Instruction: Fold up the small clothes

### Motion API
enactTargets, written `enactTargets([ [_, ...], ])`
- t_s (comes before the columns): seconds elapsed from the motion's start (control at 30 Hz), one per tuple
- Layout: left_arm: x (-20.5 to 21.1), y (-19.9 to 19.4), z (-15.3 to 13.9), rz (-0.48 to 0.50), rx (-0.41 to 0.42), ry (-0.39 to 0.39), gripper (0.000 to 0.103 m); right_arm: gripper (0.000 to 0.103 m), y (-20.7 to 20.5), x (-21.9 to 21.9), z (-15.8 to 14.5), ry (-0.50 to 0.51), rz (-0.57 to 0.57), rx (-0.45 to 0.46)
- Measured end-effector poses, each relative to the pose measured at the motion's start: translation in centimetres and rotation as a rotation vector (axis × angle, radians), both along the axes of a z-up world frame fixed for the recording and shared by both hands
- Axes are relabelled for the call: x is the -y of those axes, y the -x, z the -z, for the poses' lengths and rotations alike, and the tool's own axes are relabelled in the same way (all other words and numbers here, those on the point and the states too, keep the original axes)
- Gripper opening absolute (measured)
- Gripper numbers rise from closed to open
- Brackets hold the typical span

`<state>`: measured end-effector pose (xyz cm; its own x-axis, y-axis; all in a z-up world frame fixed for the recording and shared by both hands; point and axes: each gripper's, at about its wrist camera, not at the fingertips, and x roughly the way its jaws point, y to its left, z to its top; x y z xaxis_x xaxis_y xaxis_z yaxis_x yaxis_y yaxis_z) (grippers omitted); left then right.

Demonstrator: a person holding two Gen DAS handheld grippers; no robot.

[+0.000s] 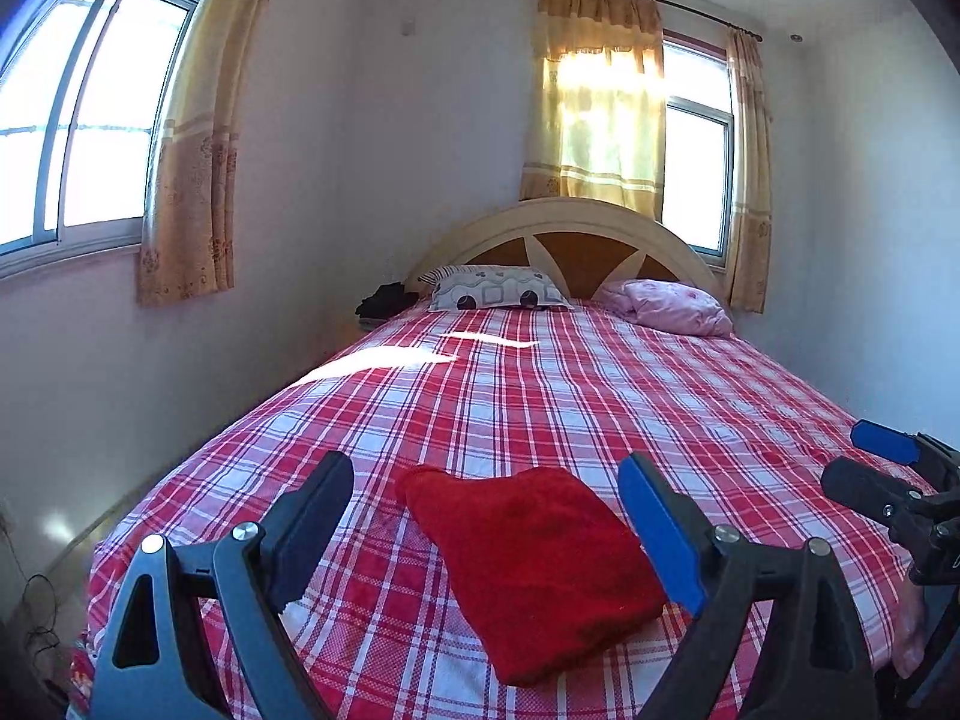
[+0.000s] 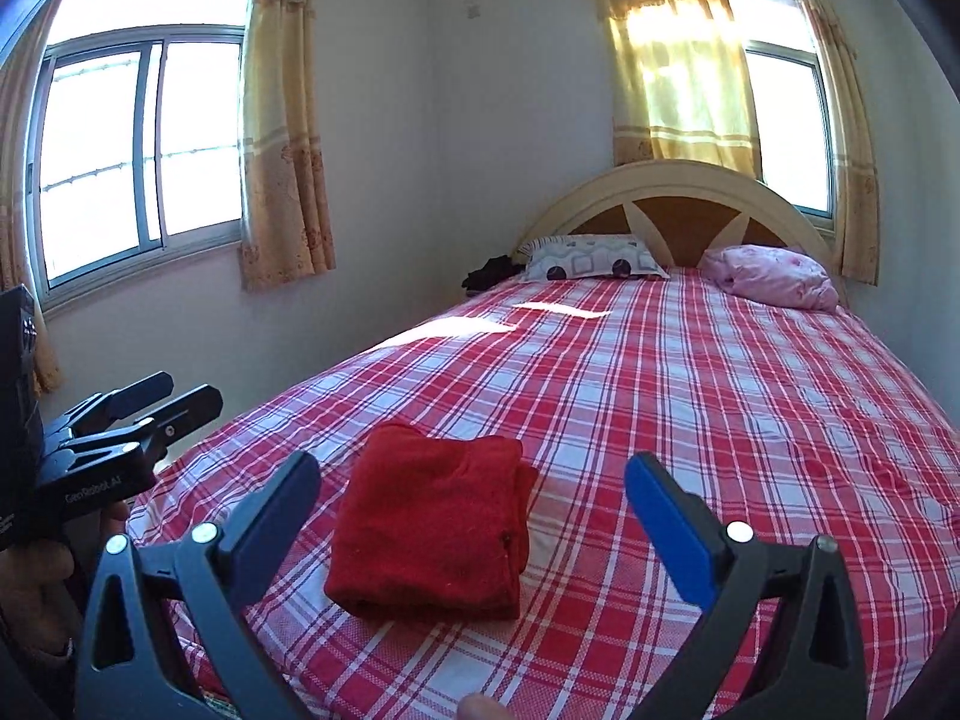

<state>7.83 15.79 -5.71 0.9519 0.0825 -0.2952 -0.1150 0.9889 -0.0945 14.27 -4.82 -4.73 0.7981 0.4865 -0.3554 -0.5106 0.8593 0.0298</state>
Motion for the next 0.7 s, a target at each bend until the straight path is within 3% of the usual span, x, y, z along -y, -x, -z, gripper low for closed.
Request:
enactTargets([
  [0.7,0.5,-0.4,0.0,0.032,-0.033,0.005,0.091,0.103,0.4,-0.2,1.2,0.001,-0.007,-0.024],
])
